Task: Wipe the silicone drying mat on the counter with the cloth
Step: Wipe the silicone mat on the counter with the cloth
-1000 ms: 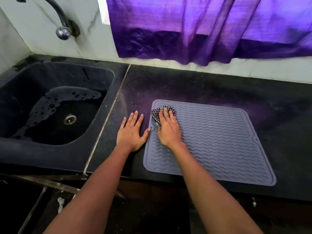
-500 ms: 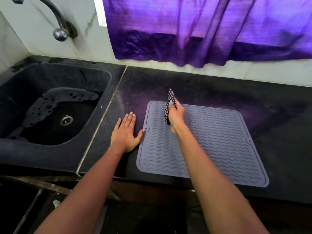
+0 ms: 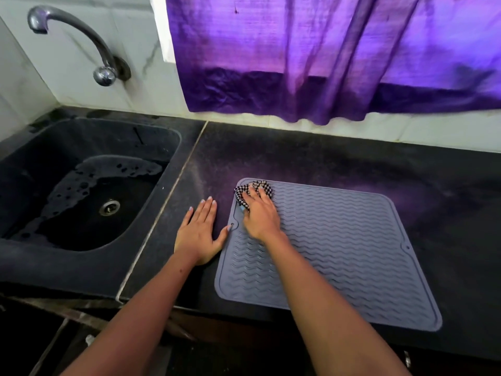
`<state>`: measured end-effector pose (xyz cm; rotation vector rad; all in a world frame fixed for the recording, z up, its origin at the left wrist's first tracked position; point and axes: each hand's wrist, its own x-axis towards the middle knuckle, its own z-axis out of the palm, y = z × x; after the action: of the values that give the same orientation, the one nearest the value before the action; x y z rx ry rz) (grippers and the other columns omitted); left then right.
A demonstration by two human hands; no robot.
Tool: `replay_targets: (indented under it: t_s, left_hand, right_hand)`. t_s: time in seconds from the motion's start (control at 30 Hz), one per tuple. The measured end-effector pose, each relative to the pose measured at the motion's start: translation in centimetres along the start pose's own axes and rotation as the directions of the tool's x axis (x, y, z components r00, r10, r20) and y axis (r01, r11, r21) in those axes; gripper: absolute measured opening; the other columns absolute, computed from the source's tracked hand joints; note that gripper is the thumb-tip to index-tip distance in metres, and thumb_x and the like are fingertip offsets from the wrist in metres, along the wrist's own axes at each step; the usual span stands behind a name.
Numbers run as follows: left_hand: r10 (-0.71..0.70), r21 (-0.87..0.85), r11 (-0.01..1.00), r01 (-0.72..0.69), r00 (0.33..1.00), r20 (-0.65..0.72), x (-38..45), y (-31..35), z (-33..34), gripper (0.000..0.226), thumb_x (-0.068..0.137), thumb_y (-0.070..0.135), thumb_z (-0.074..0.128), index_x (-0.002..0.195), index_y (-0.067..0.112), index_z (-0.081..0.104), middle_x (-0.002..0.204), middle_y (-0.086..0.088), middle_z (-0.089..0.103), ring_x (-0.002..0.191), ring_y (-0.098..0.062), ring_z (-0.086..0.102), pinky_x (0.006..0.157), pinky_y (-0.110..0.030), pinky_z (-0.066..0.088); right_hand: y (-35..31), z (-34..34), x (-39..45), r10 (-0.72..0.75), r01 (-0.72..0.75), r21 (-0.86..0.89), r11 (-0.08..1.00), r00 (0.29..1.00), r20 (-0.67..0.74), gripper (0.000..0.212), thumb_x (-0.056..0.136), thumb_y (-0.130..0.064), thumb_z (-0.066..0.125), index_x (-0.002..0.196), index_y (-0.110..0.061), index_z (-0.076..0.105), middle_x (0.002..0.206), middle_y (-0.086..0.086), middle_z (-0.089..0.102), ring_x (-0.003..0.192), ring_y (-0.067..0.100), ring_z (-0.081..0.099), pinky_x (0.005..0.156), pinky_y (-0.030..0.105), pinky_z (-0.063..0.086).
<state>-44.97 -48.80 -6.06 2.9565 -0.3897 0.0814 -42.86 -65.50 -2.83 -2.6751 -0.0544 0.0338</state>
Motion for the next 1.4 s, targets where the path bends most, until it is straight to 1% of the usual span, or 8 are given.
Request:
replay_targets:
  t_s: [0.17,0.37,0.63,0.73,0.87,1.0,1.13,1.4]
  left_hand:
    - [0.006,-0.035,0.999,-0.006,1.000,0.011,-0.1,0.0,-0.3,0.095,0.076,0.070,-0.002,0.151,0.013,0.010,0.159,0.001,0.005,0.146,-0.009,0.000,0.119,-0.031,-0.004]
    - [0.004,-0.043,0.999,-0.004,1.000,0.004,0.0,-0.1,-0.2,0.094,0.076,0.071,0.000,0.151,0.015,0.011,0.159,0.002,0.006,0.145,-0.008,0.000,0.119,-0.031,-0.003]
    - [0.005,-0.055,0.998,-0.006,1.000,-0.008,-0.1,0.0,-0.3,0.093,0.077,0.070,0.003,0.150,0.013,0.015,0.158,0.001,0.010,0.146,-0.010,0.003,0.119,-0.032,-0.001]
    - [0.003,-0.047,0.999,-0.003,1.000,-0.009,-0.1,0.0,-0.3,0.094,0.077,0.071,0.002,0.150,0.013,0.016,0.158,0.001,0.010,0.146,-0.009,0.004,0.118,-0.031,-0.001]
    - [0.000,-0.056,0.998,-0.001,1.000,-0.008,-0.1,-0.1,-0.3,0.094,0.077,0.071,0.003,0.150,0.014,0.017,0.158,0.001,0.011,0.146,-0.009,0.004,0.119,-0.031,-0.001]
    - [0.002,-0.065,0.998,-0.003,1.000,-0.013,-0.1,-0.1,-0.3,0.094,0.076,0.071,0.004,0.150,0.014,0.017,0.158,0.001,0.011,0.146,-0.010,0.005,0.119,-0.032,0.000]
    - [0.001,-0.060,0.998,-0.002,1.000,-0.019,-0.1,0.0,-0.3,0.094,0.077,0.071,0.003,0.150,0.014,0.017,0.158,0.001,0.011,0.146,-0.009,0.004,0.119,-0.032,0.000]
    - [0.003,-0.050,0.999,-0.003,1.000,-0.007,-0.1,-0.1,-0.3,0.094,0.076,0.071,0.002,0.150,0.015,0.015,0.159,0.002,0.010,0.146,-0.009,0.003,0.118,-0.031,-0.001]
  right_hand:
    - [0.7,-3.9,1.3,0.420,-0.243,0.913,0.327,0.903,0.090,0.036,0.097,-0.016,0.045,0.131,-0.011,0.052,0.119,0.008,0.062,0.088,0.017,0.060,0.076,0.029,0.050]
    - [3.1,-3.2,-1.4,0.178,-0.144,0.163,0.976,0.959,-0.221,0.053,0.095,-0.011,0.047,0.145,-0.020,0.033,0.156,0.001,0.020,0.146,0.024,0.012,0.118,0.036,0.006]
    - [4.7,-1.8,-1.3,0.095,-0.101,-0.077,0.992,0.993,-0.075,0.058,0.094,-0.016,0.046,0.147,-0.025,0.025,0.158,-0.004,0.010,0.147,0.024,0.001,0.121,0.040,0.004]
    - [4.8,-2.5,-0.8,0.206,-0.174,0.258,0.950,0.973,-0.102,0.052,0.093,-0.008,0.047,0.141,-0.025,0.040,0.153,-0.004,0.029,0.142,0.020,0.025,0.116,0.041,0.024]
    - [4.8,-5.4,0.1,0.526,-0.144,0.875,0.463,0.839,-0.140,0.040,0.096,-0.006,0.045,0.135,-0.015,0.049,0.142,0.006,0.048,0.121,0.016,0.050,0.098,0.027,0.046]
    - [6.2,-5.7,-0.6,0.265,-0.142,0.366,0.920,0.912,-0.314,0.053,0.092,0.000,0.048,0.142,-0.017,0.038,0.157,0.003,0.019,0.144,0.019,0.019,0.120,0.037,0.014]
    - [7.2,-3.0,-1.5,0.144,-0.157,-0.099,0.983,0.981,-0.130,0.055,0.096,-0.016,0.044,0.147,-0.019,0.024,0.159,0.009,0.003,0.147,0.022,0.003,0.120,0.034,0.002]
    - [7.7,-4.9,-0.3,0.248,-0.228,0.274,0.934,0.968,-0.041,0.044,0.096,-0.008,0.045,0.139,-0.017,0.043,0.153,0.000,0.030,0.141,0.018,0.026,0.113,0.035,0.025]
